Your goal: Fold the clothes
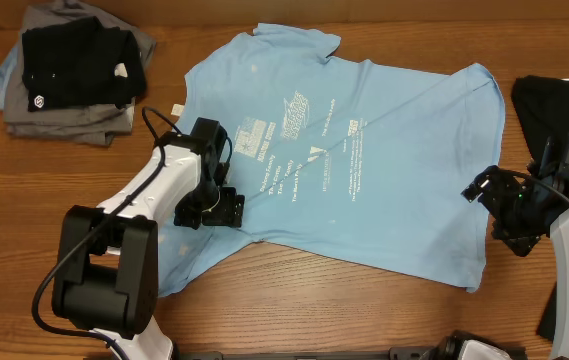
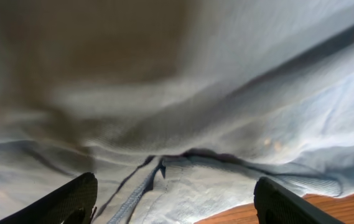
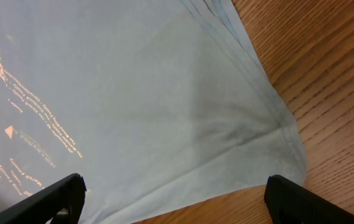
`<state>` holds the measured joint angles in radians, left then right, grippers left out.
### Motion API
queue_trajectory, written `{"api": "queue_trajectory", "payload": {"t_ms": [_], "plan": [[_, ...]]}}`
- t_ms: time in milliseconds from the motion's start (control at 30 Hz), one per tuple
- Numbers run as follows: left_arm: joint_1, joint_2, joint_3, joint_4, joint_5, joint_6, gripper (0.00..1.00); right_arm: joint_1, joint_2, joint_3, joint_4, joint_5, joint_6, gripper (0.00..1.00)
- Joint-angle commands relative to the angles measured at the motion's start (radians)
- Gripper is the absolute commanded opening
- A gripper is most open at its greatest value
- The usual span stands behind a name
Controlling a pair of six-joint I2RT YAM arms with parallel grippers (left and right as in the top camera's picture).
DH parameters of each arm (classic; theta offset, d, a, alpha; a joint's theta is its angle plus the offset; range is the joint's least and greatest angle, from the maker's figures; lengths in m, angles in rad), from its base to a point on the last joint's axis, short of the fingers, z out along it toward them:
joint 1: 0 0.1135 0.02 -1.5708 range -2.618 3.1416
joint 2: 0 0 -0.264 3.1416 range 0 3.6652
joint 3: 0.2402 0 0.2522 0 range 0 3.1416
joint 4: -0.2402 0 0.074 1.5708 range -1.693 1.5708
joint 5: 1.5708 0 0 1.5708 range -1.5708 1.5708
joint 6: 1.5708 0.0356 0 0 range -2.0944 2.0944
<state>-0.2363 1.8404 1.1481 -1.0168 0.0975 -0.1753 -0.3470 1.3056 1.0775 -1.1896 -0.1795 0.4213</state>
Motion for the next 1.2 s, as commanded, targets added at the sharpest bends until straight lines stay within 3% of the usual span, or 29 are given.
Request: {"api": "queue_trajectory", "payload": {"t_ms": [0, 433, 633, 933, 1033, 1133, 1167], "plan": [[-0.009, 0.018, -0.016, 0.001, 0.021, 0.023, 0.84, -0.001, -0.003, 0.016, 0.005, -0.006, -0.007, 0.96], [-0.061, 0.019, -0.016, 0.015, 0.019, 0.036, 0.85, -0.001, -0.003, 0.016, 0.005, -0.006, -0.007, 0.97], [-0.061, 0.036, -0.016, 0.008, 0.03, 0.032, 0.78, -0.001, -0.003, 0.016, 0.005, -0.006, -0.007, 0.97], [-0.064, 0.061, -0.016, -0.021, 0.03, 0.018, 0.77, -0.001, -0.003, 0.016, 0.007, -0.006, -0.007, 0.97], [-0.064, 0.061, -0.016, -0.015, 0.026, 0.018, 0.73, -0.001, -0.003, 0.016, 0.009, -0.006, -0.007, 0.97], [-0.064, 0.061, -0.016, -0.006, 0.023, 0.018, 0.58, -0.001, -0.003, 0.016, 0.009, -0.006, -0.007, 0.98], [-0.064, 0.061, -0.016, -0.003, 0.022, 0.018, 0.48, -0.001, -0.003, 0.016, 0.01, -0.006, -0.007, 0.98]]}}
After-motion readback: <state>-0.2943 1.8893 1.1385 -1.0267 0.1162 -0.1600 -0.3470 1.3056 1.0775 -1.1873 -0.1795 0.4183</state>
